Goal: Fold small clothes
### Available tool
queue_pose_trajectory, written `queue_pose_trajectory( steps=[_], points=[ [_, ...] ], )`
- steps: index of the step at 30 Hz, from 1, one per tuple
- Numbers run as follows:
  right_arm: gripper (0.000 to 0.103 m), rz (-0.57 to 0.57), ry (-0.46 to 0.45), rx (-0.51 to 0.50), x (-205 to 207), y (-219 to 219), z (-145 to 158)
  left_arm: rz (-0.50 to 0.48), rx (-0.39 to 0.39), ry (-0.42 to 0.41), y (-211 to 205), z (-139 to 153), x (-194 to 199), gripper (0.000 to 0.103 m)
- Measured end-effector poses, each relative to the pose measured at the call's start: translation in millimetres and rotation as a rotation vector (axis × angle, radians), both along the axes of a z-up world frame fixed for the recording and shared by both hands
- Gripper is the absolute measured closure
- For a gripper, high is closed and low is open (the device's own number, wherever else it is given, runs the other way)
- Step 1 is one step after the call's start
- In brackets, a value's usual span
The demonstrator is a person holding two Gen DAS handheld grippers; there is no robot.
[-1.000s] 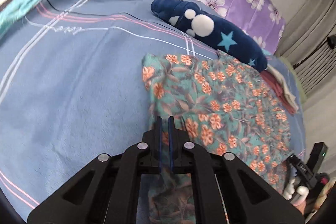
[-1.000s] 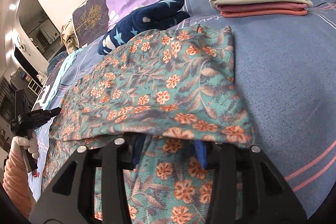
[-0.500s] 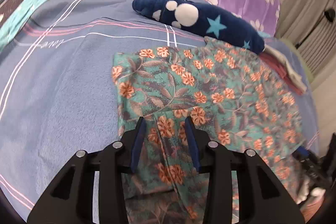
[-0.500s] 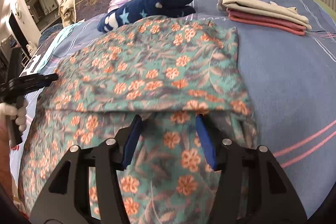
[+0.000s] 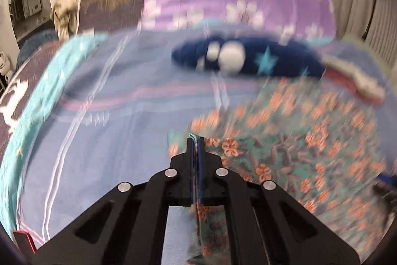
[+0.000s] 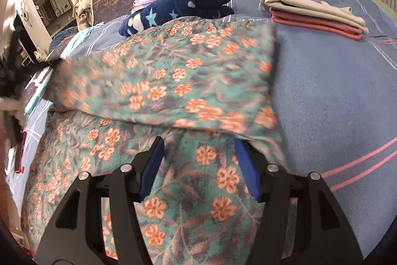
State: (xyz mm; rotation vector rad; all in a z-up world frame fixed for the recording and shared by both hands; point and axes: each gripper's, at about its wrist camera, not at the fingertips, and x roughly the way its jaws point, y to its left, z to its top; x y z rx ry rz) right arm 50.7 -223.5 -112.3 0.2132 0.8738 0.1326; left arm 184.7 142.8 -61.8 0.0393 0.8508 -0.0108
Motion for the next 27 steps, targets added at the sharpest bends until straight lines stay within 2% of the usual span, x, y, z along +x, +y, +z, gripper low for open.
queue_pose_trajectory(
  steps=[2,4,5,8,10,11,13,14,15,19,22,23,24,25,26,27],
  points=[
    [0.041,0.029,0.014,0.007,-5.8,0.0,2.6,0.012,-0.002,0.034,3.0,-16.3,-4.0,0.1],
    [0.041,0.057,0.022,0.016,-12.0,-2.4,8.0,0.017,-0.028,0.022,4.2,-17.8,-11.9,0.088],
    [0.042,0.069,0.022,0.025,-14.7,-4.0,11.8,0.015,-0.041,0.002,2.3,-12.6,-17.9,0.086],
    [0.043,0.093,-0.037,0.081,-20.7,-15.2,35.9,-0.055,-0.098,-0.056,-10.1,5.1,-30.9,0.081],
    [0.043,0.057,-0.091,0.079,-13.5,-28.2,54.4,-0.107,-0.117,-0.065,-22.2,8.0,-33.9,0.069],
    [0.043,0.032,-0.106,0.07,-4.5,-35.8,60.9,-0.125,-0.111,-0.051,-28.3,4.6,-32.5,0.067],
    [0.043,-0.016,-0.099,0.094,23.3,-55.0,63.3,-0.141,-0.067,0.028,-45.0,-20.4,-21.9,0.066],
    [0.043,-0.049,-0.072,0.135,41.0,-68.1,58.6,-0.134,-0.046,0.09,-51.6,-44.2,-17.3,0.065],
    [0.043,-0.087,-0.039,0.181,57.0,-81.1,51.7,-0.13,-0.018,0.032,-55.2,-49.9,-22.8,0.062],
    [0.042,-0.211,0.127,0.384,123.9,-121.8,12.2,-0.118,0.025,0.01,-60.5,-47.4,-27.8,0.062],
    [0.042,-0.232,0.156,0.544,157.9,-131.5,-1.2,-0.117,0.044,0.01,-63.1,-46.6,-29.7,0.062],
    [0.047,-0.241,0.167,0.567,166.8,-131.0,-2.2,-0.117,0.044,0.009,-62.1,-47.2,-28.4,0.062],
    [0.084,-0.249,0.176,0.568,169.7,-129.7,-1.7,-0.117,0.041,0.009,-61.8,-47.3,-28.4,0.062],
    [0.099,-0.256,0.177,0.539,172.6,-126.6,6.1,-0.117,0.034,0.008,-60.6,-47.5,-27.4,0.062],
    [0.1,-0.254,0.137,0.491,170.0,-122.0,19.2,-0.117,0.026,0.008,-59.2,-47.2,-27.7,0.062],
    [0.1,-0.25,0.072,0.39,163.8,-113.6,39.0,-0.117,0.023,0.008,-59.7,-47.0,-27.0,0.062]
  ],
)
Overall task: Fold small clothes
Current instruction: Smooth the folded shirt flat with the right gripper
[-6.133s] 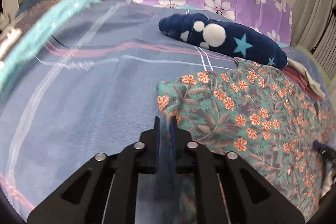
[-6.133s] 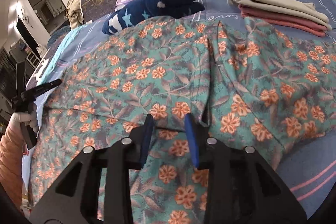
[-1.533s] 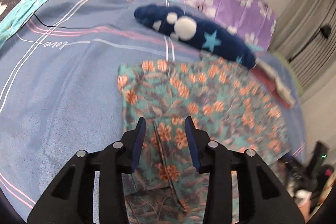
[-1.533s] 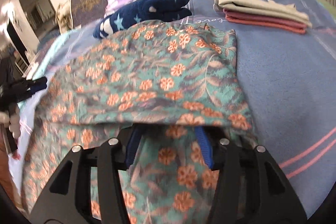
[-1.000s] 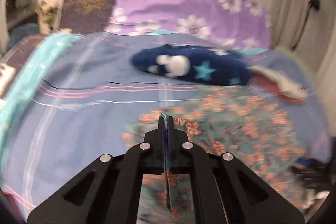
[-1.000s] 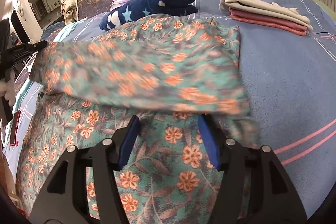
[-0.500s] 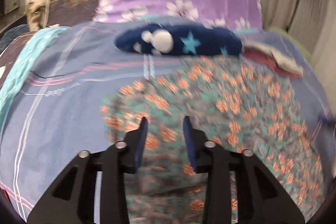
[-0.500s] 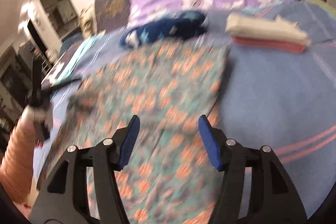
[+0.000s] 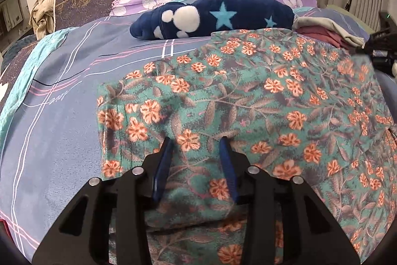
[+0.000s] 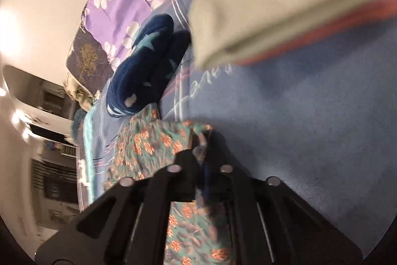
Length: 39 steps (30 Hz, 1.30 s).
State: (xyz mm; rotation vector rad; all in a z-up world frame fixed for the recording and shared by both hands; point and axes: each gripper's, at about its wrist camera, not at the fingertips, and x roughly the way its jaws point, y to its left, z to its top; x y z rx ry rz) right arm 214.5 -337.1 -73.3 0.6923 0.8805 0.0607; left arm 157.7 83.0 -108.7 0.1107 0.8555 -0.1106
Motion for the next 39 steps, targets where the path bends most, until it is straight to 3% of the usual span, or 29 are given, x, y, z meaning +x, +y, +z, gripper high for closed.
queue_pose_trajectory(
  steps=[3,6,7,8,9,11,14,16,18,19,21,22,23,24,28,32,34,36,39],
  points=[
    [0.1,-0.012,-0.069,-0.314,-12.3,27.7,33.5,0.0,-0.001,0.001,-3.0,-2.4,1.4,0.062],
    [0.099,-0.043,-0.037,-0.566,1.3,37.7,26.1,0.0,-0.002,0.002,-1.7,-2.3,1.4,0.062],
    [0.099,-0.088,-0.015,-0.735,5.9,41.4,20.3,0.0,-0.001,0.001,-1.4,-1.9,0.7,0.062],
    [0.095,-0.102,0.0,-0.783,6.0,39.0,16.5,0.0,0.002,-0.001,-1.4,-1.6,0.2,0.062],
    [0.093,-0.116,0.016,-0.778,4.5,34.0,13.6,0.0,0.007,-0.003,-1.5,-1.3,-0.2,0.062],
    [0.093,-0.113,0.01,-0.616,-8.6,21.0,14.7,0.001,0.013,-0.005,-2.4,-1.2,-0.1,0.061],
    [0.093,0.019,-0.09,-0.468,-42.2,37.9,29.6,0.0,0.009,-0.002,-2.1,-1.2,1.0,0.061],
    [0.09,0.2,-0.175,-0.416,-72.1,71.4,34.3,0.0,0.01,-0.002,-2.1,-1.1,1.0,0.061],
    [0.076,0.319,-0.181,-0.42,-86.8,97.4,26.3,0.001,0.011,-0.003,-2.3,-0.9,1.1,0.061],
    [0.075,0.361,-0.144,-0.466,-96.1,109.4,12.2,0.001,0.012,-0.004,-2.3,-0.8,1.0,0.061],
    [0.075,0.353,-0.05,-0.584,-101.8,115.5,-17.9,0.003,0.015,-0.005,-2.2,-0.8,0.9,0.061],
    [0.075,0.332,-0.039,-0.629,-102.5,110.3,-39.3,0.003,0.015,-0.006,-2.6,-0.7,0.9,0.06],
    [0.075,0.329,-0.079,-0.611,-105.0,104.6,-43.4,0.003,0.013,-0.006,-2.4,-0.6,0.9,0.06],
    [0.075,0.32,-0.074,-0.59,-105.8,100.5,-39.4,0.002,0.013,-0.005,-2.3,-0.8,1.3,0.06],
    [0.073,0.272,-0.057,-0.697,-110.6,106.1,-41.2,0.005,0.006,-0.012,-0.9,0.4,0.7,0.057],
    [0.072,0.263,-0.067,-0.664,-116.4,103.8,-37.9,0.02,-0.081,-0.018,11.7,8.2,-10.1,0.055],
    [0.072,0.233,-0.079,-0.595,-124.7,92.4,-28.9,0.024,-0.139,-0.017,23.4,14.8,-25.9,0.054],
    [0.07,0.187,-0.106,-0.571,-140.7,82.4,-20.2,0.012,-0.146,-0.034,33.4,22.1,-50.2,0.053],
    [0.063,0.146,-0.126,-0.609,-169.5,71.6,-8.9,-0.02,-0.125,-0.039,47.5,27.1,-90.2,0.039]
  ],
)
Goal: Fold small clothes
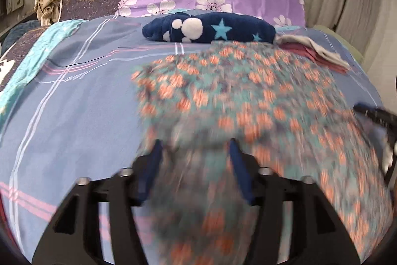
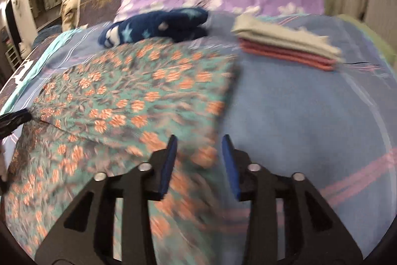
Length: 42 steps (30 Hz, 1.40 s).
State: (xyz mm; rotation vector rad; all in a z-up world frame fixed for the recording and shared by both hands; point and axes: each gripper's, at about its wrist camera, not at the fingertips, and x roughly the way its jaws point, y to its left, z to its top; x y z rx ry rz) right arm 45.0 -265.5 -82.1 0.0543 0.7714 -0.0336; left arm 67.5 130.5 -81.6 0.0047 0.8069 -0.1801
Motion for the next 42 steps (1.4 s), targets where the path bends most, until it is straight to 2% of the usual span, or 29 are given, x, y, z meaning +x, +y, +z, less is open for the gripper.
queue_pose_trajectory(
  steps=[3,6,10,16,21,24,26,30,33,37,39,41,42],
  points=[
    [0.062,0.004,0.008,0.054,-32.4,-15.1,3.7,-0.013,0.007,0.032,14.6,-6.7,-34.1,0.036],
    [0.062,0.028,0.036,0.116,-58.7,-19.7,-1.9,-0.032,-0.053,0.099,24.8,-21.6,-59.8,0.036],
    [0.062,0.058,0.078,0.174,-90.9,-15.9,-16.0,-0.084,-0.067,0.114,25.6,-25.2,-86.1,0.036],
    [0.062,0.074,0.095,0.219,-139.6,-10.5,-28.2,-0.161,-0.049,0.144,19.8,-28.6,-123.8,0.044],
    [0.062,0.089,0.091,0.303,-182.5,-18.7,-30.0,-0.152,-0.17,0.133,34.1,-31.3,-160.7,0.051],
    [0.062,0.1,0.097,0.376,-210.5,-25.4,-31.0,-0.148,-0.26,0.127,41.3,-32.4,-184.8,0.06],
    [0.062,0.109,0.112,0.442,-230.3,-31.5,-32.6,-0.152,-0.308,0.13,42.6,-33.6,-201.0,0.061],
    [0.061,0.162,0.124,0.512,-245.6,-35.8,-37.4,-0.209,-0.313,0.116,32.5,-34.9,-224.5,0.061],
    [0.059,0.151,0.141,0.566,-240.6,-37.9,-38.0,-0.2,-0.342,0.136,32.7,-37.0,-216.9,0.061],
    [0.059,0.182,0.161,0.577,-253.5,-35.2,-35.4,-0.2,-0.337,0.152,30.7,-34.8,-224.0,0.061],
    [0.059,0.187,0.154,0.599,-252.1,-36.4,-38.1,-0.183,-0.367,0.151,34.2,-37.3,-224.2,0.063],
    [0.061,0.179,0.154,0.667,-242.1,-37.5,-43.2,-0.155,-0.387,0.152,36.7,-39.3,-219.2,0.086],
    [0.078,0.185,0.16,0.685,-238.3,-35.4,-43.7,-0.14,-0.397,0.164,36.8,-40.3,-215.1,0.1]
  ],
)
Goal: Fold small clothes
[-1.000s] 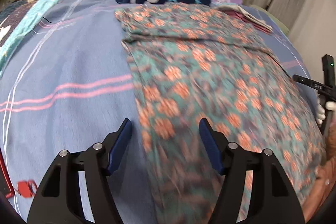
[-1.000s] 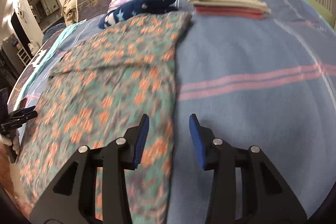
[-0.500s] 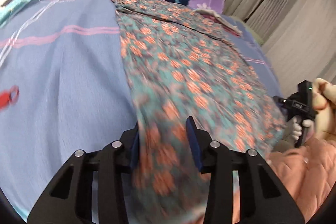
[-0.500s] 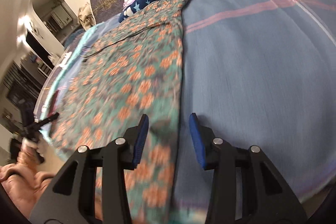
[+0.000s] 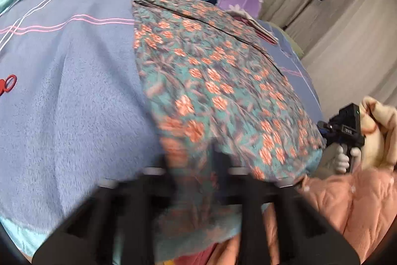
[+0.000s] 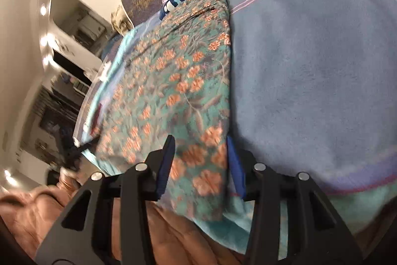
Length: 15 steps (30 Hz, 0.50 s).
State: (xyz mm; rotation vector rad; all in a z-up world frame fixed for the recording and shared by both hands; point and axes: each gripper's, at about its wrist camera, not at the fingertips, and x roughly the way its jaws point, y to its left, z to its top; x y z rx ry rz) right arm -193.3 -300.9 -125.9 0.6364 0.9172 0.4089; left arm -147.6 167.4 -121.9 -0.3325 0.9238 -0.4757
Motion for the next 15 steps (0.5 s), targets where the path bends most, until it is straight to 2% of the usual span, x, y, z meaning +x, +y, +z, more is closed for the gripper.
queue_pose_trajectory(
  steps=[2,4,7,10,15],
  points=[
    [0.097,-0.005,0.014,0.04,7.7,3.8,1.9,0.021,0.001,-0.017,-2.9,6.0,1.7,0.1],
    [0.099,-0.018,-0.046,0.127,9.7,-1.4,16.4,0.022,0.027,-0.087,-9.9,24.6,-2.4,0.1],
    [0.1,-0.045,-0.168,0.174,11.3,-13.9,52.2,0.032,-0.028,-0.228,-8.2,66.9,-9.4,0.1],
    [0.1,-0.049,-0.289,0.19,5.6,-18.8,92.8,0.032,-0.076,-0.361,-5.9,108.6,-18.0,0.1],
    [0.101,-0.047,-0.487,0.147,-40.7,-18.4,146.2,0.031,-0.146,-0.475,-4.7,143.9,-51.9,0.1]
  ],
)
